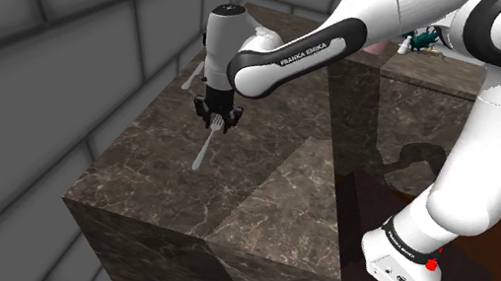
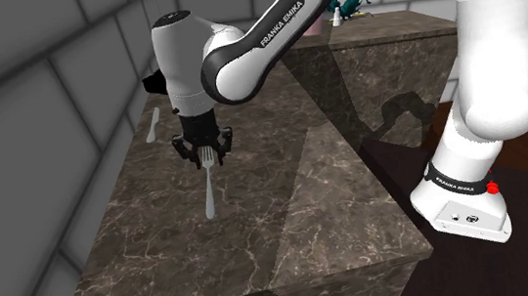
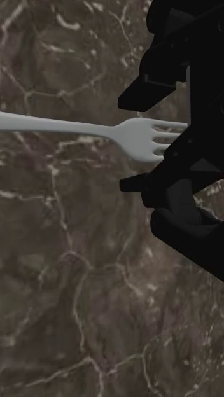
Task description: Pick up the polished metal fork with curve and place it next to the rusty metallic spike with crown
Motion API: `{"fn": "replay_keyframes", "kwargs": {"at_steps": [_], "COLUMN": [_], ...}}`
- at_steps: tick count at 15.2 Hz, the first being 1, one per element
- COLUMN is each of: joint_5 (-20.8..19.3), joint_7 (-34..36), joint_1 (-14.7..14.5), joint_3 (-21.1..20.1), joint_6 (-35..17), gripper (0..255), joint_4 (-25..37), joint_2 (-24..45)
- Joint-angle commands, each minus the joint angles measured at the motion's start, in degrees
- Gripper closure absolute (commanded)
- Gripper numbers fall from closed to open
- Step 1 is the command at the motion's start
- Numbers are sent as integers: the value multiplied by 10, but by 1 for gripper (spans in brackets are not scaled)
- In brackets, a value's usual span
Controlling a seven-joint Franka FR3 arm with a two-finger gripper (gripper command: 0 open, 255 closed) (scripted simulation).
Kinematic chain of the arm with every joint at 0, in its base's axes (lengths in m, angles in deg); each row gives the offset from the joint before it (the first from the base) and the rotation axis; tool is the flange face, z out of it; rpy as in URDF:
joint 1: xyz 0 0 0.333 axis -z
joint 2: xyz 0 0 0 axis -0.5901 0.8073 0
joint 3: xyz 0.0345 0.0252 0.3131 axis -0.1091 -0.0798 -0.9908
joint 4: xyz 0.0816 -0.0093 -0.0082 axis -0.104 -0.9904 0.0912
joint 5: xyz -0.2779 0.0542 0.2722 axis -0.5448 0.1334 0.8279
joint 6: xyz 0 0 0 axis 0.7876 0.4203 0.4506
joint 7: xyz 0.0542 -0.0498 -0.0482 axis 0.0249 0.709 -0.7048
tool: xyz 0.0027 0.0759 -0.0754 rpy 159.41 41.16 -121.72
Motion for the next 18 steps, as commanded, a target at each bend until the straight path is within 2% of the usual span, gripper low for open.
{"fn": "replay_keyframes", "kwargs": {"at_steps": [1,6,18], "joint_5": [0,-1,40], "joint_7": [0,0,-29], "joint_1": [0,1,13], "joint_3": [1,0,-17], "joint_6": [-14,-14,60], "gripper": [255,255,255], "joint_4": [-1,-2,33], "joint_2": [4,4,-45]}}
